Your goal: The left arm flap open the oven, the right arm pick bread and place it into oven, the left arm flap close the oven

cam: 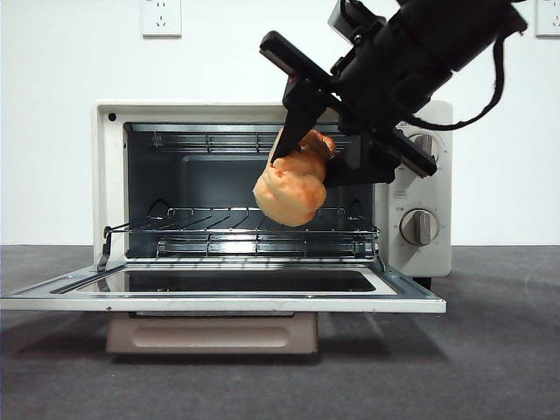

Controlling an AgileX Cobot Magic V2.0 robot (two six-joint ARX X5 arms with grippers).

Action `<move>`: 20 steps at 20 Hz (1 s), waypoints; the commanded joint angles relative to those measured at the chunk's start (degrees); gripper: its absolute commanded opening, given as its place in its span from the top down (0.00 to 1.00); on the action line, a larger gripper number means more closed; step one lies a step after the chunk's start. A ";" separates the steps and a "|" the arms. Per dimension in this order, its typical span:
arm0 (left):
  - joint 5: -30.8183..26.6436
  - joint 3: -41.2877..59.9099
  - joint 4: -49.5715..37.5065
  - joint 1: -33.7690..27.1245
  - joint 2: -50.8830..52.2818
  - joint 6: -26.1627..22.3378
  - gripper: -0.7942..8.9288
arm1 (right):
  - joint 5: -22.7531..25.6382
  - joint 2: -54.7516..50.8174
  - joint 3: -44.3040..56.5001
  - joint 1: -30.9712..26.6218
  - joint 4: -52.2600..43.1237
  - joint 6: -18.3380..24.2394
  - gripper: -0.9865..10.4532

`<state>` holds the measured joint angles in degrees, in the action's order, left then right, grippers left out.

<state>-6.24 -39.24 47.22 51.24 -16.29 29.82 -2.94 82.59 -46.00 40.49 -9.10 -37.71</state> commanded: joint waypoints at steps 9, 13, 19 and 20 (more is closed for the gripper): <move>-0.13 -0.79 2.93 0.42 -0.02 4.31 0.91 | 6.10 4.44 -2.12 -1.51 -6.47 -5.40 0.74; -0.13 -0.98 2.93 0.42 -0.02 4.26 0.91 | 6.25 4.79 -2.12 -2.12 -7.17 -5.42 0.73; -0.15 -0.98 3.04 0.42 -0.02 5.75 0.91 | 6.43 4.81 -2.12 -2.12 -7.19 -5.40 0.55; -0.20 -0.98 3.63 0.42 -0.11 7.43 0.91 | 6.40 4.81 -2.12 -2.12 -7.17 -5.40 0.53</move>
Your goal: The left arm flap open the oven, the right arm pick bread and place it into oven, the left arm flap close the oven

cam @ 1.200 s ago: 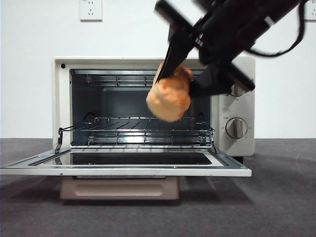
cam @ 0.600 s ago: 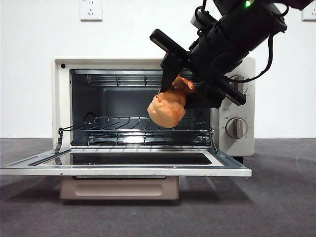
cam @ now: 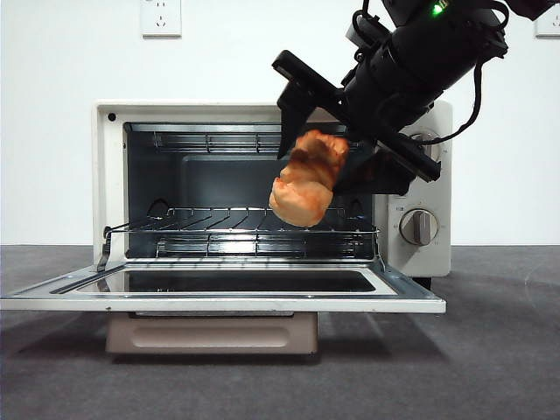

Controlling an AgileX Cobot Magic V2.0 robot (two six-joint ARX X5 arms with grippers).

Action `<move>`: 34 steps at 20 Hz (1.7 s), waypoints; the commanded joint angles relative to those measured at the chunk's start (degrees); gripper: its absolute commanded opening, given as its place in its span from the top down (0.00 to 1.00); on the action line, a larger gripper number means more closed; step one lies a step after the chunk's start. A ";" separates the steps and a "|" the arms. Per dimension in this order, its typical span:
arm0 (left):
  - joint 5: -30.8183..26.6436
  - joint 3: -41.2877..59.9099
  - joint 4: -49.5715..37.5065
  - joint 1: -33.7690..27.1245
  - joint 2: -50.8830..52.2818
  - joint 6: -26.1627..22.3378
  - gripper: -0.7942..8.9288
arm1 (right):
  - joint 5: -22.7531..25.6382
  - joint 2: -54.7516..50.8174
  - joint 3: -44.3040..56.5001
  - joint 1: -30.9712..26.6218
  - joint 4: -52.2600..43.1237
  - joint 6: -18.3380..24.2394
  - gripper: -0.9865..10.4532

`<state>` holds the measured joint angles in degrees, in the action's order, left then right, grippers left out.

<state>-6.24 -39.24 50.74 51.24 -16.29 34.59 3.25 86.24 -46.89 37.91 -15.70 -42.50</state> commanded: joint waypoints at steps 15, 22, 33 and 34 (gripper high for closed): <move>4.68 -5.07 5.35 -4.17 -15.58 6.95 0.91 | -10.14 -16.68 -1.22 2.27 20.48 8.81 0.52; 19.89 -5.05 -3.69 -24.79 -28.37 -7.10 0.91 | -12.13 -39.30 -1.22 2.40 44.00 17.92 0.52; 36.59 9.64 -19.71 -49.70 -41.13 -14.08 0.91 | -9.03 -57.22 -1.22 2.40 55.76 18.49 0.52; 36.79 12.00 -22.10 -49.99 -41.57 -13.05 0.91 | -8.98 -57.64 -1.22 2.40 55.87 18.45 0.52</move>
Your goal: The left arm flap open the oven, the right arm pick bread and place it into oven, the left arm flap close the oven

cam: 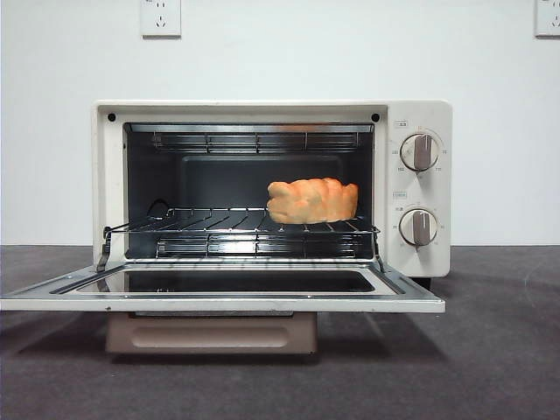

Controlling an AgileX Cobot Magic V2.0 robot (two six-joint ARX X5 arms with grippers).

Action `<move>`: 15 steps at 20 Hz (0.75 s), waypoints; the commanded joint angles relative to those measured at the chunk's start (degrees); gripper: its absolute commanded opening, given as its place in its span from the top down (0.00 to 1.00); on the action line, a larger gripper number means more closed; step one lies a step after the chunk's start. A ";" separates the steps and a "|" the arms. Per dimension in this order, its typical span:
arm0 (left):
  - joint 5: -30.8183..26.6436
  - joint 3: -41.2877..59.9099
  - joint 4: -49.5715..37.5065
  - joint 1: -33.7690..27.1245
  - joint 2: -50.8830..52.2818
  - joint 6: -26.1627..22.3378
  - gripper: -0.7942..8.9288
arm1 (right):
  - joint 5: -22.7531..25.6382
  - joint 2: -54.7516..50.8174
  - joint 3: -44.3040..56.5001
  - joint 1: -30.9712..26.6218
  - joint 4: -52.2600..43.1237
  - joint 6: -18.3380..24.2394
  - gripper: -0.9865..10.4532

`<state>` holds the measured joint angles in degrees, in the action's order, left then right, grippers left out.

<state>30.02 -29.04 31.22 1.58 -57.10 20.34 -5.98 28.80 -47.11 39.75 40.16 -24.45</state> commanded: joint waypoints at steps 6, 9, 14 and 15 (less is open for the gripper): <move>6.88 5.81 -11.13 -0.48 -7.02 3.54 0.91 | 0.44 -0.15 -1.01 0.57 -0.24 -0.46 0.52; 8.41 5.81 -14.49 -0.48 -11.80 3.54 0.91 | 0.44 -0.15 -1.01 0.57 -0.24 -0.63 0.52; 13.73 5.79 -19.58 -0.50 -15.98 4.92 0.91 | 1.51 -0.15 -1.01 0.57 -0.24 -0.94 0.52; 13.97 5.79 -19.69 -0.50 -16.00 5.07 0.91 | 1.62 -0.15 -1.01 0.57 -0.26 -1.03 0.52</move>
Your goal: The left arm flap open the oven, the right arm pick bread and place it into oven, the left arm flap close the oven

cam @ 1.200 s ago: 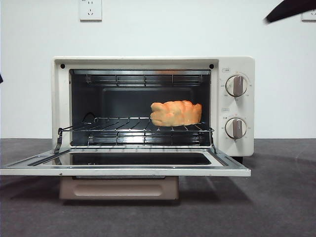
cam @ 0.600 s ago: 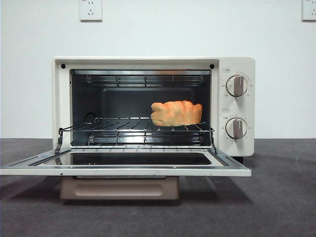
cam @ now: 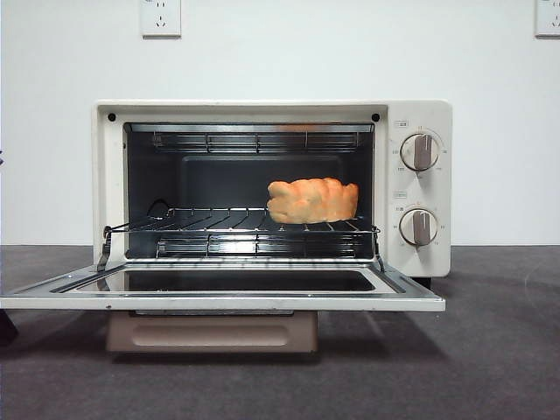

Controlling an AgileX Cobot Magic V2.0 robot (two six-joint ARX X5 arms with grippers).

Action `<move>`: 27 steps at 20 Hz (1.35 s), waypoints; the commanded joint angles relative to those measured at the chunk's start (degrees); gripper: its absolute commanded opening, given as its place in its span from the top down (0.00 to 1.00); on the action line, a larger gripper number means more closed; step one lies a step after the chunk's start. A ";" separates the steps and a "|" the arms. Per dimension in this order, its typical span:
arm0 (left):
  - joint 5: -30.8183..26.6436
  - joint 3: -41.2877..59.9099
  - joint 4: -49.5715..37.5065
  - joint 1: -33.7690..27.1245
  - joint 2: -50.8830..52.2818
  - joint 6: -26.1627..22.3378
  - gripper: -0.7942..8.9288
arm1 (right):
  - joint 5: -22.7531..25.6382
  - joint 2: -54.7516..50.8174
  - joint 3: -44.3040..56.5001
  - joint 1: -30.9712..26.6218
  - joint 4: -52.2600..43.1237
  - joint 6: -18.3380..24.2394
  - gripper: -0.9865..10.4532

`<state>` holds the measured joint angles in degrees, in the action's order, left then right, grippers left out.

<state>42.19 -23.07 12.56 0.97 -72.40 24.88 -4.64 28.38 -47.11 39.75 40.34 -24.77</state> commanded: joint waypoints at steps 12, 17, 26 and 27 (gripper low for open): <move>9.20 -4.61 -10.45 0.02 1.53 11.41 0.91 | 0.37 0.26 -1.01 0.57 -1.27 -1.64 0.52; 8.04 -10.05 -19.43 0.04 2.14 20.79 0.91 | 0.31 0.26 -1.01 0.57 -1.27 -1.64 0.52; 6.34 -13.60 -31.89 0.07 3.10 32.11 0.91 | 0.33 0.26 -1.01 0.57 -1.22 -1.31 0.52; 7.08 -13.60 -31.76 0.07 3.87 31.65 0.91 | 0.26 0.26 -1.01 0.57 -1.16 -1.31 0.52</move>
<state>48.36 -35.77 -18.48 0.99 -68.97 56.58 -4.45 28.38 -47.11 39.75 39.68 -25.82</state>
